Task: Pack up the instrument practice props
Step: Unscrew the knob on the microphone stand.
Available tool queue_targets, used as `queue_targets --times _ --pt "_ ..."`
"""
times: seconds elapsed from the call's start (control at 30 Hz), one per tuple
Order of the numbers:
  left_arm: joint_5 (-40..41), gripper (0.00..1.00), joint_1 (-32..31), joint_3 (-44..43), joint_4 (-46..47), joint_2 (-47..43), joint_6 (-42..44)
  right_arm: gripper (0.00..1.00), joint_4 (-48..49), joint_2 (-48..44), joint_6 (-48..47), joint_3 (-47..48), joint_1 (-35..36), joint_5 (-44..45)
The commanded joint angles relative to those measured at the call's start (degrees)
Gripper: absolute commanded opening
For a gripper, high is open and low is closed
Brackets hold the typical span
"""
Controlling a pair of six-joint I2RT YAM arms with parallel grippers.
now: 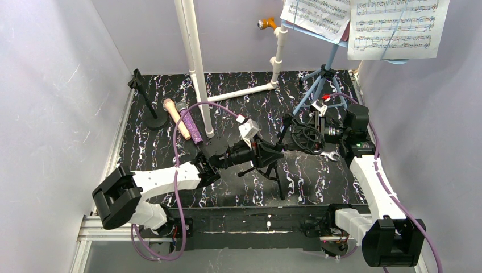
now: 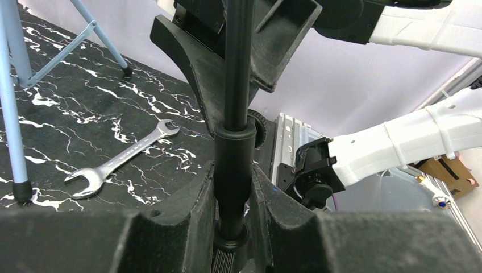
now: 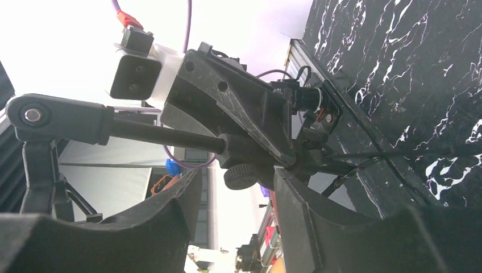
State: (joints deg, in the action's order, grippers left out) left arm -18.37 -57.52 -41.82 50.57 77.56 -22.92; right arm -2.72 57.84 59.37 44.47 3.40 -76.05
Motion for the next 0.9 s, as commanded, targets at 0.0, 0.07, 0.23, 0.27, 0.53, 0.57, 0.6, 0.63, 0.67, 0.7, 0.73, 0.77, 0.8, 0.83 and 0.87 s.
queue_targets --times 0.0,0.07,0.23,0.27,0.53,0.57,0.6,0.63,0.67,0.7,0.73,0.77,0.8,0.83,0.87 --pt "3.7 0.00 -0.8 -3.2 4.6 -0.7 2.1 0.56 2.2 0.2 3.7 0.1 0.6 -0.6" --pt "4.4 0.00 -0.9 -3.6 4.6 -0.4 2.4 0.55 2.2 0.3 4.1 -0.1 0.6 -0.2" --pt "6.0 0.00 -1.4 -4.6 4.9 0.5 2.8 0.52 4.9 0.4 5.7 -0.8 0.7 0.5" --pt "6.4 0.00 -1.5 -4.6 5.0 0.6 2.9 0.51 5.0 0.5 5.8 -1.0 0.7 0.6" --pt "8.3 0.00 -2.2 -4.2 6.3 1.0 2.9 0.42 7.5 0.6 8.2 -2.2 0.7 1.4" --pt "8.7 0.00 -2.3 -4.0 6.5 1.0 2.9 0.42 7.4 0.7 8.4 -2.2 0.7 1.5" --pt "9.0 0.00 -2.3 -3.9 6.6 1.0 2.9 0.42 7.3 0.7 8.5 -2.2 0.7 1.7" --pt "9.3 0.00 -2.4 -3.8 6.9 1.0 2.8 0.42 7.3 0.8 8.6 -2.2 0.7 1.8" --pt "9.8 0.00 -2.5 -3.8 7.1 0.9 2.7 0.42 7.4 0.8 8.8 -2.2 0.7 2.0" --pt "9.9 0.00 -2.6 -3.7 7.4 1.0 2.6 0.42 7.5 0.9 8.9 -2.2 0.7 2.2" --pt "10.3 0.00 -2.7 -3.6 7.7 1.0 2.7 0.40 8.0 0.9 9.3 -2.3 0.7 2.4" --pt "10.9 0.00 -2.8 -3.5 8.1 1.1 2.6 0.39 8.4 1.0 9.7 -2.4 0.7 2.6" --pt "11.4 0.00 -3.0 -3.4 8.5 1.2 2.4 0.39 8.5 1.1 10.0 -2.3 0.7 2.8" --pt "12.1 0.00 -3.1 -3.2 9.0 1.2 2.4 0.39 8.7 1.2 10.2 -2.3 0.7 2.9" --pt "12.8 0.00 -3.3 -2.9 9.6 1.2 2.3 0.39 9.0 1.3 10.5 -2.2 0.6 3.1"
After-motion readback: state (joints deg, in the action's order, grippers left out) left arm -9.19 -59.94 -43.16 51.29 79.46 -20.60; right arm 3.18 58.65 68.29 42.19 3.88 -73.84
